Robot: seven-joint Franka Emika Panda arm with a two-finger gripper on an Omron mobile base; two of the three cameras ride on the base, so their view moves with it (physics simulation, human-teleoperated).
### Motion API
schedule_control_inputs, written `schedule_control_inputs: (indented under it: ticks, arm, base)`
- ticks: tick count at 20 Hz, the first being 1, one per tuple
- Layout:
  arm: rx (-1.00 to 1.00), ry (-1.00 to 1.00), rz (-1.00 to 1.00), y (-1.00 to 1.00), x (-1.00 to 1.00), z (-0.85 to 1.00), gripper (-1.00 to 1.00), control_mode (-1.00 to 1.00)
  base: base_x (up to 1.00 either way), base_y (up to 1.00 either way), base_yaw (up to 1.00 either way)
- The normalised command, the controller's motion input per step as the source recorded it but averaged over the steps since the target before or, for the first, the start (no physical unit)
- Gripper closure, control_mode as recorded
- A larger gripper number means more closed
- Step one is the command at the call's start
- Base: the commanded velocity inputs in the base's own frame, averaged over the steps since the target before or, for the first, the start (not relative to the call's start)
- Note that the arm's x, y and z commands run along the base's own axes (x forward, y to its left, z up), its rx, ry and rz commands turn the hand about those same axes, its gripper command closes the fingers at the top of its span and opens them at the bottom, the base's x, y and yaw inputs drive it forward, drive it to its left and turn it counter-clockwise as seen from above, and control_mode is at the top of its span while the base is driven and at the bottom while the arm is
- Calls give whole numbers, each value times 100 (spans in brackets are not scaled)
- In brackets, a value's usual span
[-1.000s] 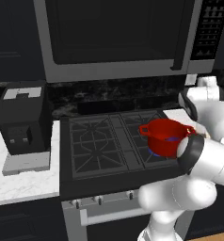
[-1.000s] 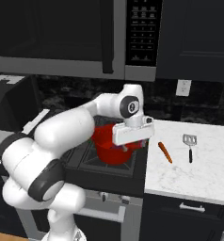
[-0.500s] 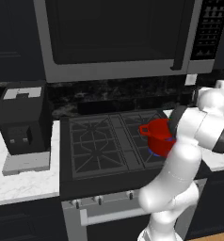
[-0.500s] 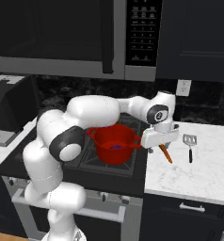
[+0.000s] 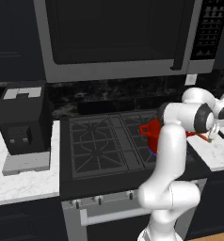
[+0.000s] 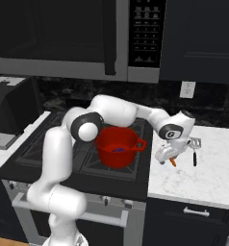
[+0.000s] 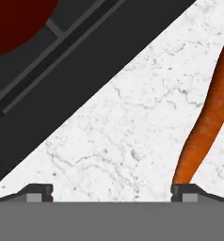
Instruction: Put the eggplant and carrot in the pot. Retrieve the spatula and lightly stir the vegetables in the pot.
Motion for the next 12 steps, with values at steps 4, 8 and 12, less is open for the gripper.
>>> schedule_control_inputs:
  ticks: [4,8,12]
  arm:
    - [0,-3,0,0,25,-31,-100,-100]
    - [0,0,0,0,31,-30,-100,-100]
    - [0,0,0,0,32,-48,-100,-100]
  base:
    - [0,0,0]
    - [0,0,0]
    - [0,0,0]
